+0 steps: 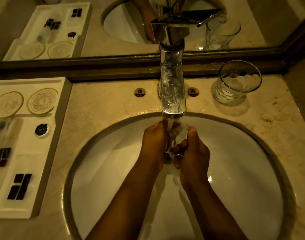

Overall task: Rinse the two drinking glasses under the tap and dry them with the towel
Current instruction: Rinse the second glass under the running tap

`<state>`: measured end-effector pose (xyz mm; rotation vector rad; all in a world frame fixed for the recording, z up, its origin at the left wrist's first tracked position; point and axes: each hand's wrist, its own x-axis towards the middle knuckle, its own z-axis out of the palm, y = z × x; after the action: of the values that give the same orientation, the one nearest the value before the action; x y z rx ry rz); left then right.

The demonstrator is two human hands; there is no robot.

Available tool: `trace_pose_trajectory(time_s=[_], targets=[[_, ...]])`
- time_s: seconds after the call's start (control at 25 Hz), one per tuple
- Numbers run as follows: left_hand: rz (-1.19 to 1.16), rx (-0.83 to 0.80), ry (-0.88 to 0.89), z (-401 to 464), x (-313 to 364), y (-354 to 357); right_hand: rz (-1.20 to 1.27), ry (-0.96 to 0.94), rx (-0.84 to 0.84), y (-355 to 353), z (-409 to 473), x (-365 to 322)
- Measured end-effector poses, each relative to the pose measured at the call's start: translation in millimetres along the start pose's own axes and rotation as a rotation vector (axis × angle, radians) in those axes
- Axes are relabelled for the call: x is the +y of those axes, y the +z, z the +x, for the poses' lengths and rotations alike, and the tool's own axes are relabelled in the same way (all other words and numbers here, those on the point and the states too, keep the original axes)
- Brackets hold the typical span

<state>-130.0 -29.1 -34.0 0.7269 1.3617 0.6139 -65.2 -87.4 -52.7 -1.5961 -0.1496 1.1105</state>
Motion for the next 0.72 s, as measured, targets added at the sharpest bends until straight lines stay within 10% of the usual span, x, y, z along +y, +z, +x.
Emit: trace_pose_trajectory(time_s=[0.12, 0.28, 0.44, 0.72], targets=[[0.243, 0.081, 0.332, -9, -9, 6, 0.052, 0.147, -0.073, -7, 3, -6], [0.217, -0.288, 0.25, 16, 8, -11, 0.217, 0.366, -0.201, -12, 3, -9], [0.152, -0.246, 0.326, 10, -4, 0, 0.554, 0.459, -0.148, 1, 7, -2], [-0.247, -0.105, 0.044, 14, -16, -14, -0.261, -0.209, -0.028, -5, 4, -10]])
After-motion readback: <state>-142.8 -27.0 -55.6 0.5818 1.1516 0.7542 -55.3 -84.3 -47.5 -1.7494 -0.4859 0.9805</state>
